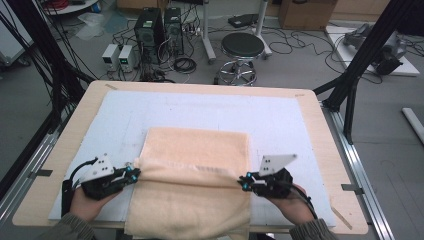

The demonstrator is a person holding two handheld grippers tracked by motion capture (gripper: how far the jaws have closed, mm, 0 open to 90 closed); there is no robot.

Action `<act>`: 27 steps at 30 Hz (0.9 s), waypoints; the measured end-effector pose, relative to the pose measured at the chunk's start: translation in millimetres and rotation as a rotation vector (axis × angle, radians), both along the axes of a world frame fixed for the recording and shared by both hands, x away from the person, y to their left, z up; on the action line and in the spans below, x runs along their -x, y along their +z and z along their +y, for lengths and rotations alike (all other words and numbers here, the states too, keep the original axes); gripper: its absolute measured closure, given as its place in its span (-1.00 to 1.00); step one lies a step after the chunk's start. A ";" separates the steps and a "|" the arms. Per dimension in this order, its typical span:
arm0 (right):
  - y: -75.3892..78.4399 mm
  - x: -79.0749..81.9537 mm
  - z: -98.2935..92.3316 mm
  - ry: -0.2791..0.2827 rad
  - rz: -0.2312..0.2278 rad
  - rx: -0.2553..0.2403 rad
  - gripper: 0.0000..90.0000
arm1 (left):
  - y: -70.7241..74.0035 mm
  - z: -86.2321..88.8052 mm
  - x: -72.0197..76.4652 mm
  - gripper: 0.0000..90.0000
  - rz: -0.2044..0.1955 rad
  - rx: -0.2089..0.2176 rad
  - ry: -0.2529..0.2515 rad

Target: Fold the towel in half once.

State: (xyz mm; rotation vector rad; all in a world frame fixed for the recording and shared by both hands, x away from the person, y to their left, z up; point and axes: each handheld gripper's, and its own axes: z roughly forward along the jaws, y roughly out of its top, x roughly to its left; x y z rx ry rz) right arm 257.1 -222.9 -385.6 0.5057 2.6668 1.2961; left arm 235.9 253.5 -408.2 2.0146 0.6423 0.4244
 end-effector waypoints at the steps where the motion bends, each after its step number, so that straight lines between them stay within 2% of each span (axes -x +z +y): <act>1: 0.1 16.5 -1.5 0.030 0.003 -0.018 0.81 | 1.4 0.3 8.6 0.88 -0.005 -0.009 -0.016; 2: 1.0 22.4 -2.9 0.039 0.006 -0.017 0.72 | 3.5 1.5 21.3 0.85 -0.007 -0.032 -0.043; 3: 1.8 26.2 -5.3 0.038 0.014 -0.033 0.64 | 4.4 2.7 25.4 0.79 -0.003 -0.038 -0.045; 7: 4.8 23.4 -17.5 0.006 0.016 -0.085 0.52 | 7.7 7.2 25.3 0.46 -0.002 -0.039 -0.016; 9: 4.3 15.4 -20.2 -0.019 0.013 -0.079 0.46 | 7.7 7.2 23.2 0.40 -0.001 -0.032 -0.011; 13: 0.4 -6.2 -18.2 -0.061 0.001 -0.048 0.38 | 6.2 2.7 6.3 0.32 -0.007 -0.029 0.003; 17: -2.1 -30.8 -14.1 -0.101 0.001 -0.034 0.30 | 8.1 -0.6 -13.5 0.31 -0.010 -0.014 0.019; 20: -4.1 -51.2 -11.3 -0.134 0.004 -0.032 0.23 | 7.9 -5.2 -30.7 0.27 -0.005 -0.020 0.032; 21: -4.8 -56.9 -10.1 -0.146 0.007 -0.029 0.22 | 7.9 -5.2 -30.7 0.24 -0.005 -0.020 0.032; 22: -5.7 -62.9 -9.1 -0.155 0.002 -0.025 0.19 | 6.9 -8.1 -43.3 0.23 -0.003 -0.021 0.042; 23: -6.4 -68.6 -8.2 -0.166 0.001 -0.024 0.17 | 6.9 -8.1 -43.3 0.23 -0.003 -0.021 0.042; 24: -7.1 -73.5 -7.5 -0.179 0.004 -0.019 0.14 | 5.3 -10.2 -56.4 0.22 0.008 -0.009 0.055; 27: -10.8 -89.9 -6.0 -0.217 0.010 -0.009 0.02 | 3.4 -12.7 -77.0 0.15 0.015 0.000 0.092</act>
